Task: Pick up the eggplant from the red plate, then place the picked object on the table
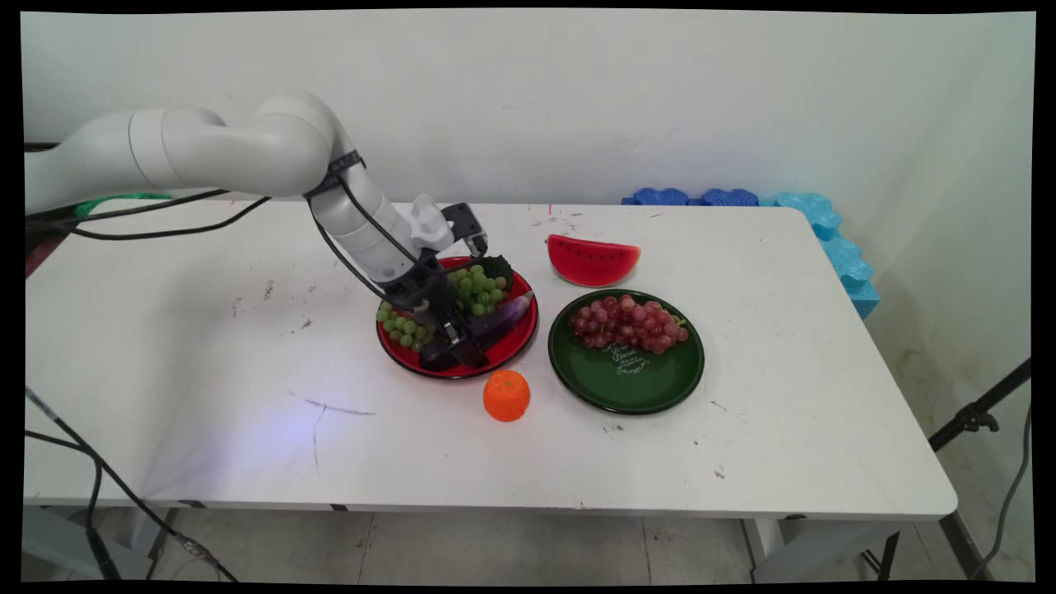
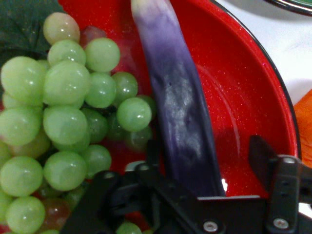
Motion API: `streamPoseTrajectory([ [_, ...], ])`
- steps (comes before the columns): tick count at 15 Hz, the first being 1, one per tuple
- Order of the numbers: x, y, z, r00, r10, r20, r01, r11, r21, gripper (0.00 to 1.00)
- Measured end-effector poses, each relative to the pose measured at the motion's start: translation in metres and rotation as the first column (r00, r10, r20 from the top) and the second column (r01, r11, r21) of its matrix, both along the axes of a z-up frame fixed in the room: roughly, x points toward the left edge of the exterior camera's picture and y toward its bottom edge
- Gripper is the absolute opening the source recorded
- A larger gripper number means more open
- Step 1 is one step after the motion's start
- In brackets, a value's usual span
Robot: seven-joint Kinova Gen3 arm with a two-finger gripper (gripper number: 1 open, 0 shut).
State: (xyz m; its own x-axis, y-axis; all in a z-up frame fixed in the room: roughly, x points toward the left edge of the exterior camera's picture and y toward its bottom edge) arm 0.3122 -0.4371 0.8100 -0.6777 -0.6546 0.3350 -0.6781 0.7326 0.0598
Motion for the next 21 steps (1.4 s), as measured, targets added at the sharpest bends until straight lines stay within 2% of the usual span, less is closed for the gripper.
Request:
streamPoseTrajectory([
  [8, -0.003, 0.001, 0.008, 1.0, -0.028, -0.003, 0.028, 1.0, -0.006, 0.0],
  [12, -0.005, 0.003, 0.021, 0.999, -0.05, -0.006, 0.05, 0.998, -0.03, 0.0],
  [18, -0.013, 0.005, 0.067, 0.997, -0.07, -0.012, 0.069, 0.993, -0.092, 0.0],
  [21, -0.022, 0.013, 0.101, 0.995, -0.091, -0.027, 0.087, 0.988, -0.127, 0.0],
])
